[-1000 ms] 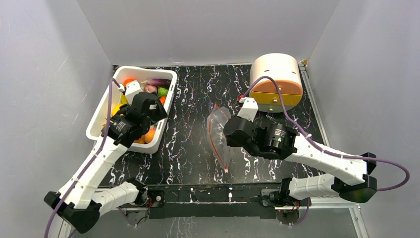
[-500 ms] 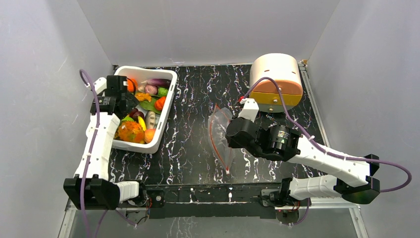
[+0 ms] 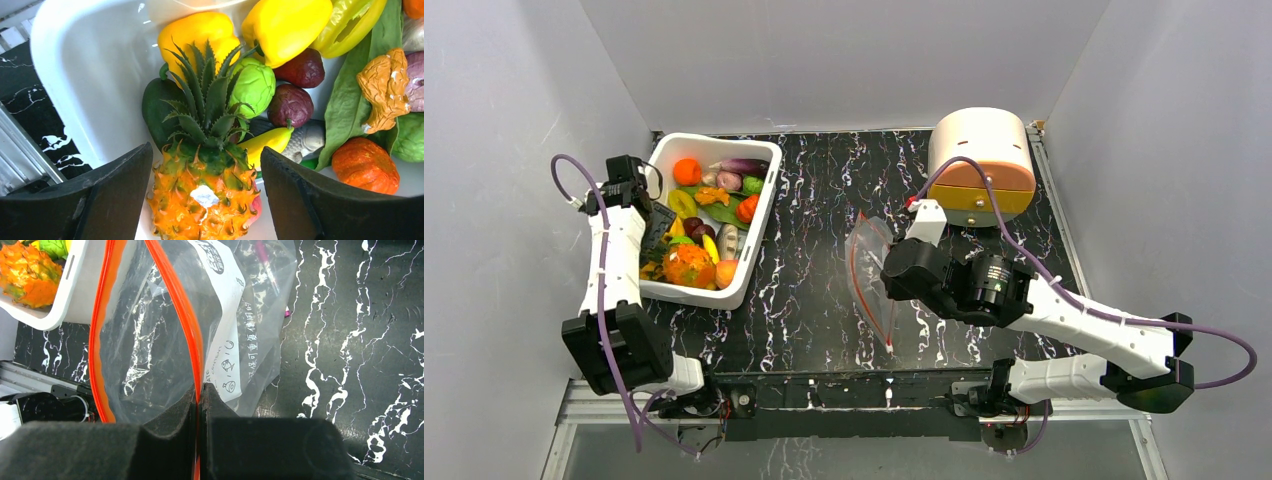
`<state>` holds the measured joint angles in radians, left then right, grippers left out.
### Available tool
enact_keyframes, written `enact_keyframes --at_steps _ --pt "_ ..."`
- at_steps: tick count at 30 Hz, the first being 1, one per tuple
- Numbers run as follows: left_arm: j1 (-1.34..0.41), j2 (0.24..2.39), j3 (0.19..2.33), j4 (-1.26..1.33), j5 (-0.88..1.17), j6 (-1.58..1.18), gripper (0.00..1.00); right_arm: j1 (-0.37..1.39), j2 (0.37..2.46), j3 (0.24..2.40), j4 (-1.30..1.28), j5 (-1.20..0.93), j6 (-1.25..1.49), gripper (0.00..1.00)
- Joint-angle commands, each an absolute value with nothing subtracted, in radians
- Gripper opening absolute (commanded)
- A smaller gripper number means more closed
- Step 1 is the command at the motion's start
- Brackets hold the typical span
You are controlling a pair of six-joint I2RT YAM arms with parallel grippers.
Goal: Place the food in the zip-top bag and seal the zipper
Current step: Pick up the fake fruit from the bin.
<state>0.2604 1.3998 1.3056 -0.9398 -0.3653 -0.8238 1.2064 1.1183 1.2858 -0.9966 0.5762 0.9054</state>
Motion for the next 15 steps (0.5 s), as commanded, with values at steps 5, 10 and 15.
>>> enact_keyframes --at_steps 5,10,15 --pt "0.267 1.429 1.283 -0.939 -0.336 -0.869 0.78 1.206 1.100 1.312 -0.963 0.606 0.871 0.00" --pt "0.267 1.483 1.290 -0.987 -0.376 -0.915 0.78 1.206 1.117 1.329 -0.965 0.584 0.861 0.00" --pt "0.266 1.520 1.267 -0.969 -0.354 -0.925 0.78 1.205 1.149 1.361 -0.980 0.567 0.858 0.00"
